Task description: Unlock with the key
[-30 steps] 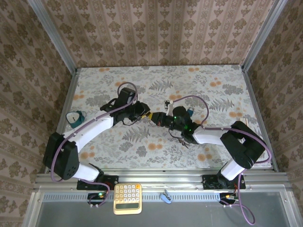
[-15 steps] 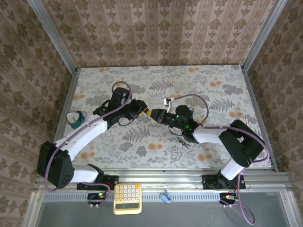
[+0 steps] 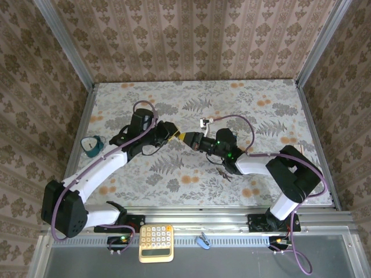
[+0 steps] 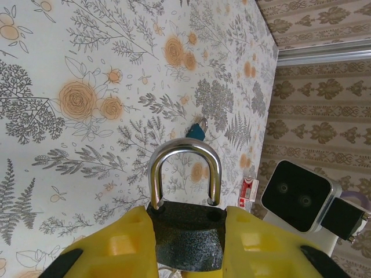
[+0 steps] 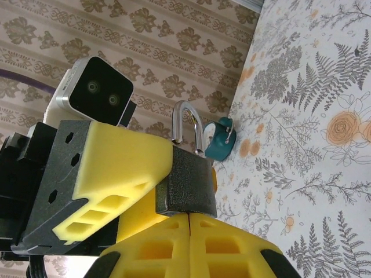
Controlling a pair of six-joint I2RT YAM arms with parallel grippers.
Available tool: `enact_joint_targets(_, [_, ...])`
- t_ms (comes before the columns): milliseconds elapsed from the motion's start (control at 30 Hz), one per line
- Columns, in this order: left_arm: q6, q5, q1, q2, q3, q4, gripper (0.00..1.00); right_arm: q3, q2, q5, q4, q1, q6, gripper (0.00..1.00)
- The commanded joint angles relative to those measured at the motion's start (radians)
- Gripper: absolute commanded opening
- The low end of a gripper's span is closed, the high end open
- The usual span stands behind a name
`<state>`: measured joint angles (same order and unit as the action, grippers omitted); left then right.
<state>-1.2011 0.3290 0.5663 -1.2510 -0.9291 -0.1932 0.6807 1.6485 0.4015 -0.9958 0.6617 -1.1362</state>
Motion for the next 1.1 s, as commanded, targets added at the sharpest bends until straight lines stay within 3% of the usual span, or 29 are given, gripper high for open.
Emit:
enact_joint_targets(0, [-0.006,0.034,-0.011,0.049,-0.017,0.013,0.13,0.009,-0.019,-0.036,0.188,-0.005,0.069,0.13])
enact_joint_targets(233, [-0.032,0.016,-0.03,0.032,0.006,-0.034,0.13,-0.01,-0.083,-0.071,0.344,-0.008,0.164,0.32])
enact_joint_targets(367, [-0.038,0.016,-0.035,0.025,0.018,-0.033,0.14,-0.02,-0.114,-0.072,0.403,-0.011,0.206,0.38])
enact_joint_targets(600, [-0.051,0.016,-0.036,0.021,0.033,-0.027,0.14,-0.021,-0.178,-0.094,0.474,-0.008,0.282,0.45])
enact_joint_targets(833, [-0.051,0.004,-0.034,0.023,0.044,-0.038,0.19,-0.005,-0.19,-0.125,0.499,-0.01,0.325,0.41])
enact_joint_targets(1067, [0.007,-0.045,-0.034,0.042,0.056,-0.118,0.32,0.144,-0.212,-0.294,0.901,-0.047,0.438,0.44])
